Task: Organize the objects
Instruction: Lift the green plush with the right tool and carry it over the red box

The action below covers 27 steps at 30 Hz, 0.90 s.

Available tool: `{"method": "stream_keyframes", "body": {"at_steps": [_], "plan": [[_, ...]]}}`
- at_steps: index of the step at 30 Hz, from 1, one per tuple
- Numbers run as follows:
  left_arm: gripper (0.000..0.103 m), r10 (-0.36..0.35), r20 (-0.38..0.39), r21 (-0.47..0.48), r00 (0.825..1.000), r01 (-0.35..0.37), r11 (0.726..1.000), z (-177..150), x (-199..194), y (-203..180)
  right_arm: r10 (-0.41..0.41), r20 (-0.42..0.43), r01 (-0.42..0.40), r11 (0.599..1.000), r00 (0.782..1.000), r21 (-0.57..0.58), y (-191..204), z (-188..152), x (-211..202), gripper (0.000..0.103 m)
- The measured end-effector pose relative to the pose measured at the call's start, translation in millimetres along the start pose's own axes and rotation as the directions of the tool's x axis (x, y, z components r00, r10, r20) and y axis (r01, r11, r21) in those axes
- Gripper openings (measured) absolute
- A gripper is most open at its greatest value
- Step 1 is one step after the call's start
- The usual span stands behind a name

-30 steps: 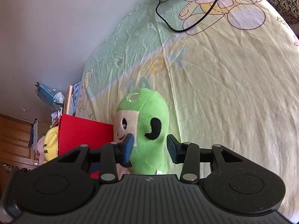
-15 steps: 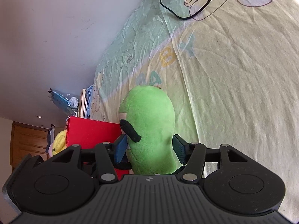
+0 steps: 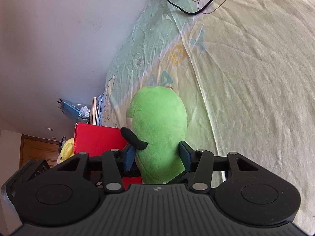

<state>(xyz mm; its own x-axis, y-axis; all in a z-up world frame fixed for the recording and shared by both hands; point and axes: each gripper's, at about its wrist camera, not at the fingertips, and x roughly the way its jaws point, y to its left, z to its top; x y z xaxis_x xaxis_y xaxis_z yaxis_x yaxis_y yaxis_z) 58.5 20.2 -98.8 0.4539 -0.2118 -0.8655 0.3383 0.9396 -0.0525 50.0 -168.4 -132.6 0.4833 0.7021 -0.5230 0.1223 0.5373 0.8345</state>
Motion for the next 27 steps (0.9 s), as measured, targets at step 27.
{"method": "stream_keyframes", "body": {"at_steps": [27], "plan": [[0.082,0.036,-0.019,0.049,0.999,-0.035,0.998,-45,-57,-42,0.002,0.001,-0.002,0.998,1.000,-0.057,16,-65,-50,0.049]]}}
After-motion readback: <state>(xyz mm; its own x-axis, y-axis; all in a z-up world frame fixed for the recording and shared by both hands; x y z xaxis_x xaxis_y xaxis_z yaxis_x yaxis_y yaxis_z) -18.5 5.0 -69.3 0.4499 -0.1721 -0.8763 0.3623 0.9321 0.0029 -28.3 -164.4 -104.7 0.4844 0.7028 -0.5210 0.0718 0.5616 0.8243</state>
